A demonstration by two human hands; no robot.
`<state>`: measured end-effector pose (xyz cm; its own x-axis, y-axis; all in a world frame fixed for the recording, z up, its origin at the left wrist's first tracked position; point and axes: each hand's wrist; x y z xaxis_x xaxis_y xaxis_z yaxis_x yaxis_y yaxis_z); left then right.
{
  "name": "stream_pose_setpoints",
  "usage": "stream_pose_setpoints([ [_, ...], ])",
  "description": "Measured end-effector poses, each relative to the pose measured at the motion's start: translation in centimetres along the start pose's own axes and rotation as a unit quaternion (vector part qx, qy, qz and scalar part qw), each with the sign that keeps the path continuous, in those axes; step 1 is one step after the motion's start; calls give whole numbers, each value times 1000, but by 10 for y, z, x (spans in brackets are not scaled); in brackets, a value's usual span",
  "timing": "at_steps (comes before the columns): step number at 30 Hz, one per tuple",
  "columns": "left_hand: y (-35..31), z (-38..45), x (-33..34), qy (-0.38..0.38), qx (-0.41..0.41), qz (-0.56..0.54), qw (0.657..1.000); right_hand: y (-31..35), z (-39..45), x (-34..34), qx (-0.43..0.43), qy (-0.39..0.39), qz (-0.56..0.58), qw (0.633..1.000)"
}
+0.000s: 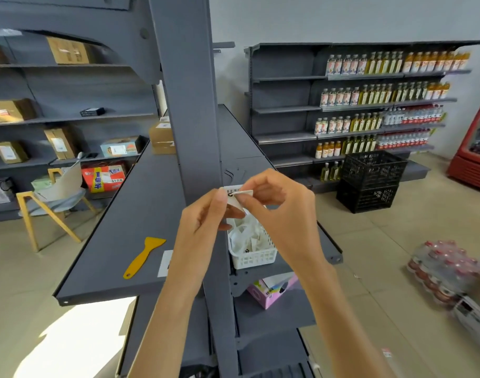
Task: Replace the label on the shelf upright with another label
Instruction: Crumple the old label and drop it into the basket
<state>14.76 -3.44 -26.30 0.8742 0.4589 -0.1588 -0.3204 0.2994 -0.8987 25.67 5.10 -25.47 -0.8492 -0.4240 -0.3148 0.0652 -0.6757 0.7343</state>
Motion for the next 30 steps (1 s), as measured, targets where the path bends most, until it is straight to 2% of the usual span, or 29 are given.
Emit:
stream_pose_setpoints([
  [5, 15, 3, 6, 27, -26, -9, 999, -19, -5, -10, 24, 59, 49, 997],
  [12, 33, 16, 15, 18, -52, 63, 996, -46, 2, -26, 66, 101, 126, 985],
  [16, 43, 25, 27, -7, -43, 129, 991, -64, 9, -38, 100, 134, 132, 977],
  [21, 48, 34, 48, -34, -38, 227, 973, -81, 16, -54, 110, 142, 134, 975],
  [26, 59, 43, 62, -25, -45, 201, 978, -101, 20, -59, 139, 178, 130, 965],
  [30, 78, 45, 70, -34, -22, 296, 954, -122, 23, -53, 172, 140, 140, 965],
])
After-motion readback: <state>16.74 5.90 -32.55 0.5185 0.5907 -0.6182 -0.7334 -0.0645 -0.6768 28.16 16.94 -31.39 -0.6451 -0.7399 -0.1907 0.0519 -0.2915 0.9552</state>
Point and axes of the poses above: each hand's wrist, its own z-axis towards the middle knuckle, its own x-axis out of the palm, y = z × x, and after that the axes turned 10 degrees about y, right-handed
